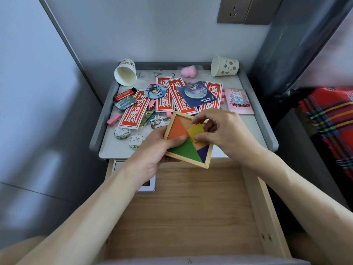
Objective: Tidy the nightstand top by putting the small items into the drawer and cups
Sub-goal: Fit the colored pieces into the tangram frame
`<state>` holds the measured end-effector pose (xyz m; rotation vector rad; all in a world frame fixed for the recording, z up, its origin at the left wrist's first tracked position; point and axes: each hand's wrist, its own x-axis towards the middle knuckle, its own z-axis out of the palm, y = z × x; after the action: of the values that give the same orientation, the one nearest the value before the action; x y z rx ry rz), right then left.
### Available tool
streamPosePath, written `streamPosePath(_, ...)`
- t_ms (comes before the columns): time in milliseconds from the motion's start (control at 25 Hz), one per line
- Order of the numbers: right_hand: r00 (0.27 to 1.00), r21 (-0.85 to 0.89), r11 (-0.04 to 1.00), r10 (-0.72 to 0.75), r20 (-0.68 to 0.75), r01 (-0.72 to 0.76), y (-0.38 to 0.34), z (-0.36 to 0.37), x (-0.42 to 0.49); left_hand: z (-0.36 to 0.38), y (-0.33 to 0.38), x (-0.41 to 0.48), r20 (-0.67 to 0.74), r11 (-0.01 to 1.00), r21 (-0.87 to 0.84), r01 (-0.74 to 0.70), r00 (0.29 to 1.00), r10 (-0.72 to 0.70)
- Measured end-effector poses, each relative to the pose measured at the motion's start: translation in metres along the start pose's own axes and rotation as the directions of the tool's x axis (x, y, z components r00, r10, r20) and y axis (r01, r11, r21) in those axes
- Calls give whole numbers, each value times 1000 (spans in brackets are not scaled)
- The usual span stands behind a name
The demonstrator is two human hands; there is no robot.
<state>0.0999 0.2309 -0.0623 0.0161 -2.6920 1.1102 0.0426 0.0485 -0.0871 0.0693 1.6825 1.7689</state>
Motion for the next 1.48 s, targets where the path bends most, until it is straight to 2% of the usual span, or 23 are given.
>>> streamPosePath(240, 995, -103, 990, -95, 5, 95, 4, 5, -2, 0, -1, 0, -23, 1000, -15, -8, 1000, 8)
streamPosePath(480, 991, -104, 985, -132, 37, 136, -1, 17, -5, 0, -1, 0, -32, 999, -31, 7, 999, -8)
streamPosePath(520, 990, -85, 986, -144, 2, 144, -4, 16, -5, -1, 0, 0, -39, 999, -38, 11, 999, -12)
streamPosePath(600, 983, 15, 996, -81, -164, 85, -5, 7, -2, -2, 1, -1, -66, 998, -63, 23, 997, -27)
streamPosePath(680, 954, 113, 990, 114, -276, -85, 6, -8, 4, -4, 2, 0, -112, 995, -94, 41, 992, -52)
streamPosePath(720, 944, 73, 978, 207, -257, -195, 18, -13, 6, -4, 2, 1, -132, 994, -98, 49, 989, -62)
streamPosePath(800, 929, -234, 901, 335, -156, -365, 44, -13, 6, -6, 1, 1, -159, 995, -88, 48, 985, -62)
streamPosePath(840, 921, -351, 853, 375, -102, -386, 54, -9, 4, -6, 1, 1, -168, 996, -82, 40, 984, -54)
streamPosePath(920, 925, -422, 830, 375, -64, -366, 64, 0, 1, -6, 3, 0, -185, 998, -67, 20, 982, -32)
streamPosePath(1000, 938, -400, 852, 340, -67, -338, 68, 3, 3, -6, 4, -1, -206, 999, -45, -1, 979, -8)
streamPosePath(1200, 882, -362, 820, 470, -17, -444, 73, -3, 10, -6, 2, 0, -241, 1000, -5, -6, 971, 4)
streamPosePath(1280, 885, -350, 827, 466, -9, -439, 72, -5, 11, -6, 2, -1, -248, 1000, 4, -10, 969, 11)
streamPosePath(1360, 905, -311, 856, 423, -36, -413, 71, -5, 10, -5, 2, 0, -247, 1000, 13, -16, 969, 19)
streamPosePath(1480, 923, -209, 902, 352, -152, -378, 65, -5, 6, -5, 2, -1, -246, 1000, 20, -15, 969, 20)
